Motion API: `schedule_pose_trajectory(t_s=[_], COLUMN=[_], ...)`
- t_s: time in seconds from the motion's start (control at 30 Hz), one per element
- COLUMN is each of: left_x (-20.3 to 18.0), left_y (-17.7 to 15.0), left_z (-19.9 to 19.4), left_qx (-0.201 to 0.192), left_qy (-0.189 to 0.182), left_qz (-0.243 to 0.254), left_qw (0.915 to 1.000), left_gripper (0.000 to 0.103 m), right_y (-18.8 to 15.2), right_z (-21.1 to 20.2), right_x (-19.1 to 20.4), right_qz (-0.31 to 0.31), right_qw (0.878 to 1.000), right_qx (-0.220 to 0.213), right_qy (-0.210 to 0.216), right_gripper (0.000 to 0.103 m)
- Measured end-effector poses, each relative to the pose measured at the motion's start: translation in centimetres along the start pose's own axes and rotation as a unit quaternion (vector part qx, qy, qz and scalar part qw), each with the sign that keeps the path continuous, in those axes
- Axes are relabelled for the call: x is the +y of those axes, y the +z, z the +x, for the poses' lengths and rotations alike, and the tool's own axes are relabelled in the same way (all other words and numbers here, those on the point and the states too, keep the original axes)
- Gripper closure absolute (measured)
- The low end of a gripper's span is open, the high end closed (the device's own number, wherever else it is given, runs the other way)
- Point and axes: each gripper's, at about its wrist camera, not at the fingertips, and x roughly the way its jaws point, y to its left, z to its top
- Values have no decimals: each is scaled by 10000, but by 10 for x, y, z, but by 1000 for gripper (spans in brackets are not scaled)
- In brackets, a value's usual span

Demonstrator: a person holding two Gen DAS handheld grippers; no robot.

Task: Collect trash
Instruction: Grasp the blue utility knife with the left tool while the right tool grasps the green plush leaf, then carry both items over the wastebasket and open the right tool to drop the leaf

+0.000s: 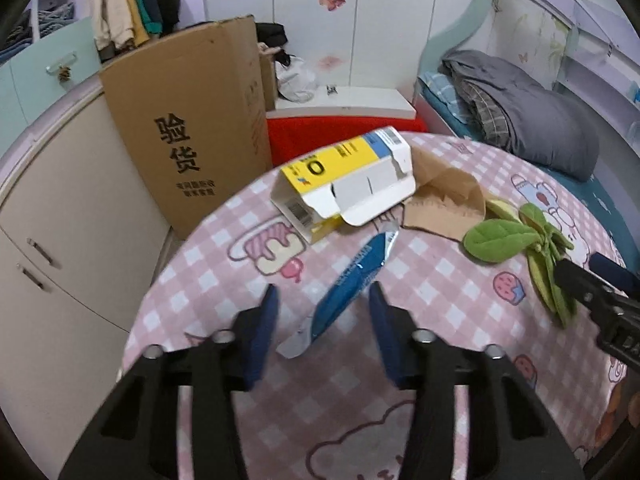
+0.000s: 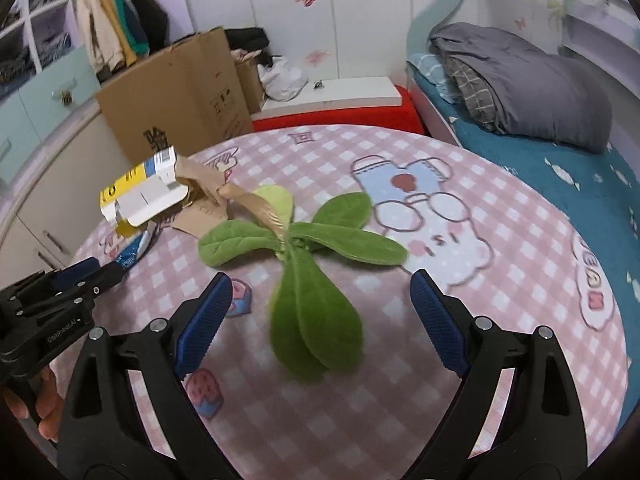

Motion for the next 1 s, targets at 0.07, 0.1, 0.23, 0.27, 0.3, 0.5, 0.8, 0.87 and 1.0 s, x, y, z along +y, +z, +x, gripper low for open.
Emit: schedule_pose_trajectory(t_s=[0.07, 0.1, 0.23, 0.27, 0.3, 0.5, 0.8, 0.87, 1.0], left_x=[-1, -1, -3, -3, -2, 7, 53, 72, 112], left_y=[0, 0, -5, -7, -8, -22, -49, -59, -81], left_z=[5, 5, -3, -7, -13, -64, -129, -142, -159], left_qx=[59, 26, -25, -42, -82, -474, -869, -926, -994], left_qy=[-25, -15, -251, -330, -389, -733, -815, -783, -619], left_qz=[36, 75, 162, 127, 96, -4, -497, -650, -929], left_qw=[10000, 10000, 9996, 9994, 9992, 9962, 9916, 9905, 9888], left_gripper=[77, 83, 94, 95, 95, 95, 95, 95, 95], right_y=[-1, -1, -6, -7, -8, -14, -28, -34, -45], right_z=[8, 10, -3, -8, -15, -70, -130, -138, -148], right_x=[7, 10, 9, 9, 9, 28, 114, 138, 189], right_qz=[-167, -234, -195, -159, -122, -68, -523, -651, -996], right_qw=[9997, 9994, 9994, 9995, 9997, 9990, 9934, 9908, 9844], right_qx=[144, 196, 77, 45, -9, -415, -675, -684, -667], right_qy=[-78, -181, -274, -260, -213, 114, 765, 971, 1286], right_gripper=[42, 60, 87, 91, 92, 93, 93, 93, 93])
